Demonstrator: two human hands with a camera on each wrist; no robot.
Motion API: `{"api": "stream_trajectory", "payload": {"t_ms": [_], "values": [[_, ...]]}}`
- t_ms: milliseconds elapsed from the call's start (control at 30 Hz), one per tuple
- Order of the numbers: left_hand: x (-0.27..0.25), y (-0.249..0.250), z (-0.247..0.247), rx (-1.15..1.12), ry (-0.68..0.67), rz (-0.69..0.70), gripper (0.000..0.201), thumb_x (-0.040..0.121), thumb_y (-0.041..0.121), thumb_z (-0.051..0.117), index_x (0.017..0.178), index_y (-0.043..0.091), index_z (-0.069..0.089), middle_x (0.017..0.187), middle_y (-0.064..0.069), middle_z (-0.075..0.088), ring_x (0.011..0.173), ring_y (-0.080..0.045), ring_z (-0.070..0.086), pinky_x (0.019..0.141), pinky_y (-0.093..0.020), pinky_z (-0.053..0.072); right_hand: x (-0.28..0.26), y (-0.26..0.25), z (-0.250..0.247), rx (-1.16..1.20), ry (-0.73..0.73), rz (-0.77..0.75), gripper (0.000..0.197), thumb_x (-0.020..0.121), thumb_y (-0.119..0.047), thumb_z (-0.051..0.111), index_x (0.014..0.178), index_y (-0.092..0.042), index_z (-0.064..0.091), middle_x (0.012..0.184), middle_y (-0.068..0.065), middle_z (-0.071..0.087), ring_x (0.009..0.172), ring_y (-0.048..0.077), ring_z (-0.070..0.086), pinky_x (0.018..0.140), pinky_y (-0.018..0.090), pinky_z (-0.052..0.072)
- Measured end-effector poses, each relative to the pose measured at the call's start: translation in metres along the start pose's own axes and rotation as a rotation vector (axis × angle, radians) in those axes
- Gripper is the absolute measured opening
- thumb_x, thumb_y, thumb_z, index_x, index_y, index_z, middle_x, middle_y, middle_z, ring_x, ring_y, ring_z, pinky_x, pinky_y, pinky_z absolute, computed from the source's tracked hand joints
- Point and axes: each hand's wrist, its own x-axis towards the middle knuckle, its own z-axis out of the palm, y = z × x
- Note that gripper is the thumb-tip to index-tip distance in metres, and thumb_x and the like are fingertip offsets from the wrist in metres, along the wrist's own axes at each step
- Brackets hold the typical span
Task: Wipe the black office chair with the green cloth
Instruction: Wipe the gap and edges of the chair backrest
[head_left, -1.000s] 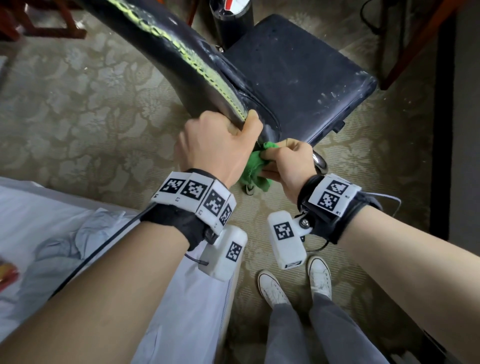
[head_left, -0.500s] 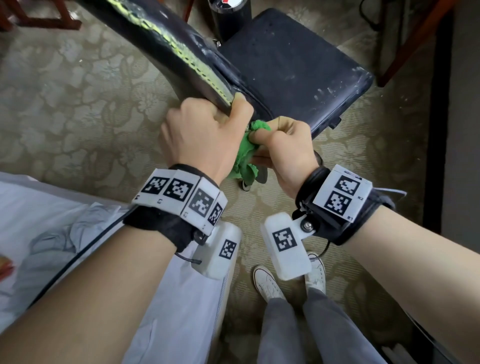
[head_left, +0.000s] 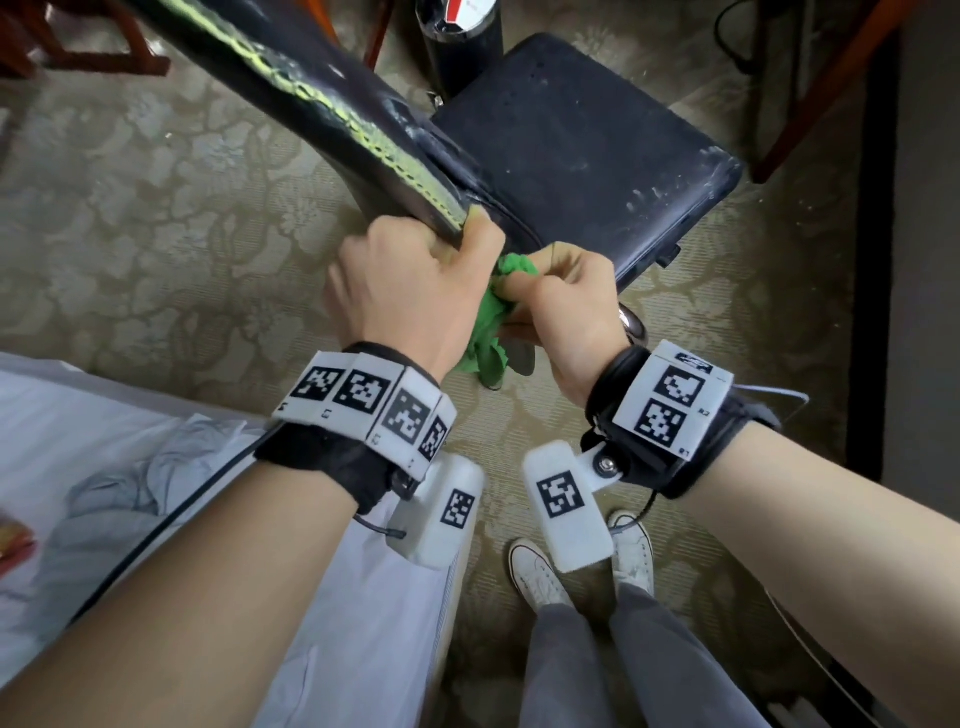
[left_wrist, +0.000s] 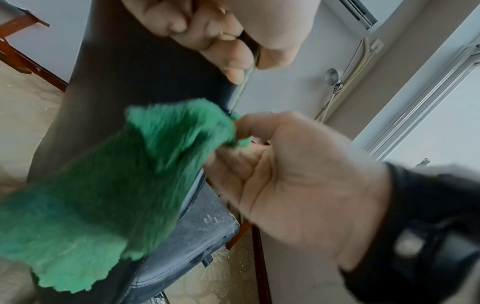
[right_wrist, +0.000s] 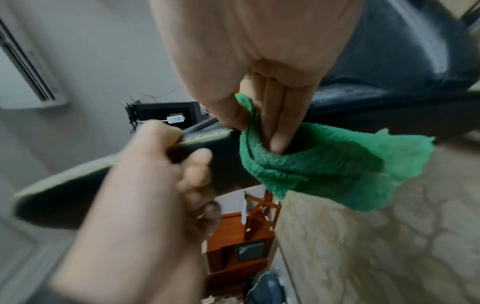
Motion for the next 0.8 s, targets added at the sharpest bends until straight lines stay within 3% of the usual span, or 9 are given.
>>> {"api": "stream_trajectory", "payload": {"t_ms": [100, 300, 433, 567, 667, 800], "values": [[-0.003, -0.004, -0.010, -0.042, -0.045, 0.024, 0.070, 0.081, 0.071, 0.037, 0.055, 0.014, 0.067, 0.051, 0.001, 0.062, 0.066, -0.026, 0.063, 0.077, -0.040, 0.052, 0.002, 0.007, -0.001, -0.029, 0.047, 0.089, 0.012, 0.082, 0.006, 0.062, 0.085, -0.004, 0.057, 0.085, 0.029, 0.069, 0.064, 0.034, 0.069, 0.058, 0.036, 0.057], [0.002, 0.002, -0.034, -0.119, 0.088, -0.016, 0.077, 0.079, 0.075, 0.033, 0.052, 0.011, 0.066, 0.048, -0.005, 0.060, 0.061, -0.029, 0.062, 0.078, -0.041, 0.052, -0.001, -0.001, 0.004, -0.028, 0.030, 0.087, 0.015, 0.083, 0.007, 0.062, 0.080, -0.006, 0.055, 0.074, 0.020, 0.065, 0.055, 0.026, 0.065, 0.058, 0.035, 0.057], [0.005, 0.011, -0.033, -0.059, 0.080, -0.075, 0.072, 0.073, 0.068, 0.027, 0.056, 0.012, 0.069, 0.057, -0.004, 0.064, 0.069, -0.027, 0.062, 0.073, -0.033, 0.045, -0.009, -0.016, 0.012, 0.027, -0.022, 0.019, 0.020, 0.082, 0.008, 0.062, 0.074, -0.008, 0.054, 0.072, 0.021, 0.064, 0.054, 0.027, 0.063, 0.053, 0.031, 0.054], [0.006, 0.011, -0.033, -0.033, 0.082, -0.115, 0.070, 0.070, 0.067, 0.025, 0.062, 0.013, 0.070, 0.067, -0.006, 0.067, 0.077, -0.031, 0.061, 0.077, -0.036, 0.046, -0.014, -0.019, 0.015, 0.051, -0.035, -0.002, 0.022, 0.082, 0.007, 0.061, 0.072, -0.009, 0.052, 0.073, 0.027, 0.063, 0.055, 0.031, 0.063, 0.043, 0.024, 0.047], [0.006, 0.013, -0.032, -0.029, 0.065, -0.149, 0.070, 0.070, 0.067, 0.025, 0.065, 0.014, 0.071, 0.072, -0.010, 0.068, 0.082, -0.033, 0.060, 0.076, -0.036, 0.044, -0.015, -0.013, 0.017, -0.002, 0.022, 0.020, 0.018, 0.081, 0.005, 0.063, 0.074, -0.009, 0.054, 0.084, 0.030, 0.068, 0.066, 0.043, 0.069, 0.051, 0.032, 0.054], [0.005, 0.018, -0.035, -0.015, 0.054, -0.175, 0.059, 0.080, 0.061, 0.038, 0.062, 0.011, 0.064, 0.074, -0.013, 0.062, 0.079, -0.032, 0.050, 0.072, -0.034, 0.032, -0.017, -0.018, 0.020, 0.027, 0.043, 0.034, 0.022, 0.081, 0.006, 0.062, 0.071, -0.011, 0.054, 0.075, 0.022, 0.065, 0.060, 0.033, 0.067, 0.055, 0.033, 0.055]]}}
